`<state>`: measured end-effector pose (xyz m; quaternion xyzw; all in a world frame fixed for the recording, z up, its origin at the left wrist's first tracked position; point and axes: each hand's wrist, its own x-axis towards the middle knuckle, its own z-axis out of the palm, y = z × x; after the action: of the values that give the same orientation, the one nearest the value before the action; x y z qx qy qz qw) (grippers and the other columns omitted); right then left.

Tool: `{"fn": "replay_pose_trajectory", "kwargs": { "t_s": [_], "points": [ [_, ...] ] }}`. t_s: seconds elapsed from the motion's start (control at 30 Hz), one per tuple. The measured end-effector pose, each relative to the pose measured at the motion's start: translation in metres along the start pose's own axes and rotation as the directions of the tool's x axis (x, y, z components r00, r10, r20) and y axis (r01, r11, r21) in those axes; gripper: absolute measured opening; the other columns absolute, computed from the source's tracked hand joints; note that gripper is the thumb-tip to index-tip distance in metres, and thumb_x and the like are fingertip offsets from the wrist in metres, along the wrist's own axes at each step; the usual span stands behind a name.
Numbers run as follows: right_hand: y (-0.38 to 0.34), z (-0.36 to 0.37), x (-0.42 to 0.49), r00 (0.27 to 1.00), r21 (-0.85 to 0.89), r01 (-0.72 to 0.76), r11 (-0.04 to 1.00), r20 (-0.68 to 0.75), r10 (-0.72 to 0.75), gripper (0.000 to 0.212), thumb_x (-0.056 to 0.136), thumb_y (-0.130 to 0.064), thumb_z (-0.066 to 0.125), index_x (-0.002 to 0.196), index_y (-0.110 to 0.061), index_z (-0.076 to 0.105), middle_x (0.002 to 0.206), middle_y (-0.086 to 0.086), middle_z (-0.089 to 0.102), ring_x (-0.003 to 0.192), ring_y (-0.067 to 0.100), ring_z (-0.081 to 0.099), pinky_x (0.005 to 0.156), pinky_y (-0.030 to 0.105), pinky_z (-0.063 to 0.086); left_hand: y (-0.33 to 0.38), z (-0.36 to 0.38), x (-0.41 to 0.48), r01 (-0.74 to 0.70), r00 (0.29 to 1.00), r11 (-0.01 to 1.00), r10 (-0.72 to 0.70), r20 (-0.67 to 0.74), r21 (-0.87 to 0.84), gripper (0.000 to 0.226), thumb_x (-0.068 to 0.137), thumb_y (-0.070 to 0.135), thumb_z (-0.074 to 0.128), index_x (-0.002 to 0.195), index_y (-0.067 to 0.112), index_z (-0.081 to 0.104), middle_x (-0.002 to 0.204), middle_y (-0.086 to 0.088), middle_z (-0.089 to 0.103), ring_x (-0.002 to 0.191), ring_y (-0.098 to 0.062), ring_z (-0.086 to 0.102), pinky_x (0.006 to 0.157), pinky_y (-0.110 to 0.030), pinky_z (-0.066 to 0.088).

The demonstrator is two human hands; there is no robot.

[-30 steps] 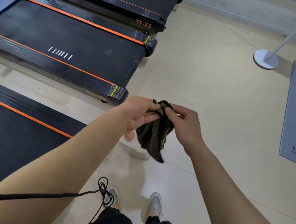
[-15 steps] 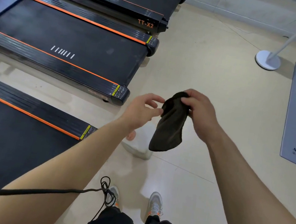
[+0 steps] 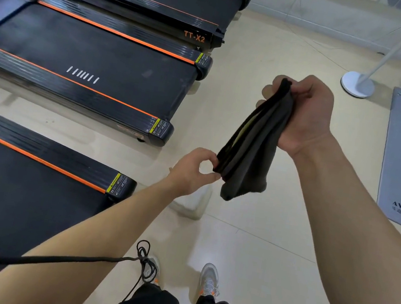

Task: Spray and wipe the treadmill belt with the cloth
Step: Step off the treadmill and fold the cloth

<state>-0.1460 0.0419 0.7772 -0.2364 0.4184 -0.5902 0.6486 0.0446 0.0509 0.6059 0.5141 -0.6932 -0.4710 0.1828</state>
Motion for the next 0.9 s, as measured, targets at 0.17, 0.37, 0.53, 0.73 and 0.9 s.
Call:
{"fn": "replay_pose_trajectory", "kwargs": {
  "t_s": [0.17,0.37,0.53,0.73,0.9],
  "points": [
    [-0.005,-0.014,-0.001,1.000,0.101,-0.006,0.995,-0.030,0.009,0.013,0.060,-0.023,0.041,0.066,-0.011,0.043,0.055,0.001,0.037,0.051,0.019,0.028,0.048,0.024,0.034,0.025,0.003,-0.001,0.083,0.996,0.978,-0.076,0.039,-0.194,0.019,0.089,0.003,0.073,0.091,0.022,0.073,0.090,0.011,0.070,0.081,-0.008,0.066,0.049,-0.005,0.041],
    [-0.008,-0.045,0.000,0.990,0.076,0.035,0.997,-0.137,-0.025,0.014,0.059,-0.023,0.042,0.069,-0.015,0.038,0.068,0.003,0.031,0.065,0.021,0.019,0.054,0.028,0.027,0.017,-0.017,0.007,-0.170,0.981,0.953,0.187,-0.046,0.251,0.024,0.081,0.029,0.084,0.101,0.020,0.073,0.098,0.007,0.069,0.088,-0.013,0.067,0.080,-0.028,0.056],
    [-0.005,-0.068,0.001,0.974,-0.001,0.037,0.999,-0.225,-0.037,0.012,0.057,-0.021,0.043,0.064,-0.014,0.036,0.064,0.003,0.035,0.056,0.020,0.027,0.054,0.027,0.027,0.008,-0.048,0.011,-0.275,0.949,0.735,0.312,0.051,0.620,0.025,0.093,0.033,0.074,0.110,0.014,0.074,0.110,0.000,0.071,0.098,-0.026,0.069,0.084,-0.037,0.051],
    [0.027,-0.125,0.000,0.800,-0.265,-0.128,0.956,-0.597,-0.058,0.007,0.068,-0.023,0.050,0.063,-0.018,0.050,0.062,-0.003,0.050,0.061,0.017,0.045,0.057,0.027,0.035,0.023,-0.084,0.011,-0.240,0.958,0.798,0.286,0.003,0.552,0.017,0.083,0.032,0.082,0.075,0.024,0.069,0.066,0.020,0.058,0.066,-0.007,0.058,0.070,-0.032,0.051],
    [0.060,-0.153,0.000,0.680,-0.230,-0.174,0.957,-0.731,-0.052,0.020,0.088,-0.019,0.050,0.070,-0.022,0.042,0.073,-0.003,0.040,0.074,0.018,0.036,0.068,0.034,0.029,0.036,-0.082,0.009,-0.059,0.987,0.980,0.086,-0.135,0.192,0.023,0.079,0.026,0.087,0.069,0.015,0.070,0.073,0.001,0.074,0.065,-0.014,0.066,0.067,-0.028,0.054]
  ]
}}
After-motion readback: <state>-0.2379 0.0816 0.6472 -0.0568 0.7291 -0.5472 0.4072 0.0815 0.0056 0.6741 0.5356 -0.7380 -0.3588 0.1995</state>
